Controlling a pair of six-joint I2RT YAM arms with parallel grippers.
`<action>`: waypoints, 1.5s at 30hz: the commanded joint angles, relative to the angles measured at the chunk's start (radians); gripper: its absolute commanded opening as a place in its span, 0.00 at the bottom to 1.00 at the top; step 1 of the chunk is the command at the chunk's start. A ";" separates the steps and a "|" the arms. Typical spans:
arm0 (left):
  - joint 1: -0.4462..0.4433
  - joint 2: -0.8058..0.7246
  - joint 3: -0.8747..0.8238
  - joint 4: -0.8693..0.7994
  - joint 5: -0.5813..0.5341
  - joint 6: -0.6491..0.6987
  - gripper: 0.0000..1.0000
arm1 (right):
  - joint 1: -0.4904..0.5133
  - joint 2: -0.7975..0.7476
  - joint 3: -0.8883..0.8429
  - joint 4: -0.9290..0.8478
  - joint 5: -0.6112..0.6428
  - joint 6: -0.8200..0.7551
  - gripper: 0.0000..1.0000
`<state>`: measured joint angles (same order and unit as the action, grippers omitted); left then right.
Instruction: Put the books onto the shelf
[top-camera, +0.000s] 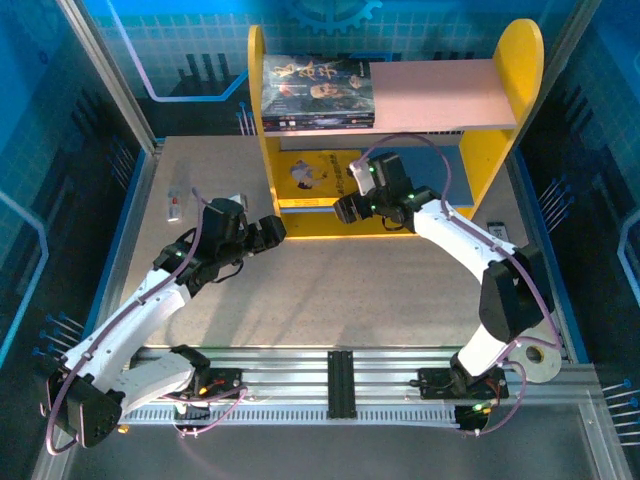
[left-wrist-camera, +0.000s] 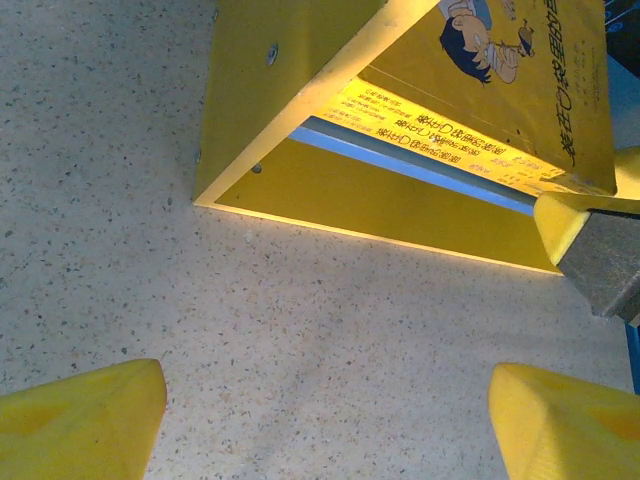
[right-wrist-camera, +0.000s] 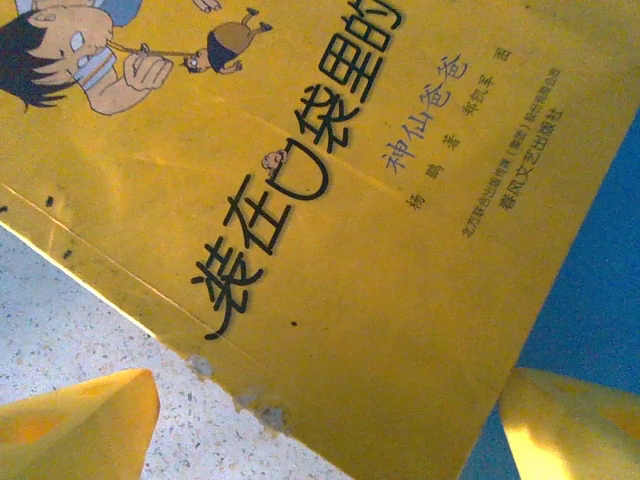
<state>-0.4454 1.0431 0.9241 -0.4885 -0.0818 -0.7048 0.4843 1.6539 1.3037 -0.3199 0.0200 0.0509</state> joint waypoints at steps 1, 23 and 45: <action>0.011 -0.012 -0.011 -0.001 -0.004 0.008 0.85 | 0.014 0.019 0.035 0.023 0.012 -0.010 0.89; 0.011 -0.019 -0.008 -0.011 -0.006 0.011 0.85 | 0.014 0.070 0.094 0.015 0.024 0.004 0.88; 0.032 -0.014 0.044 -0.046 -0.014 0.071 0.86 | -0.026 -0.076 0.075 -0.052 -0.003 0.058 0.91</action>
<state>-0.4297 1.0401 0.9249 -0.4946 -0.0818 -0.6899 0.4736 1.6737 1.3689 -0.3584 0.0193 0.0864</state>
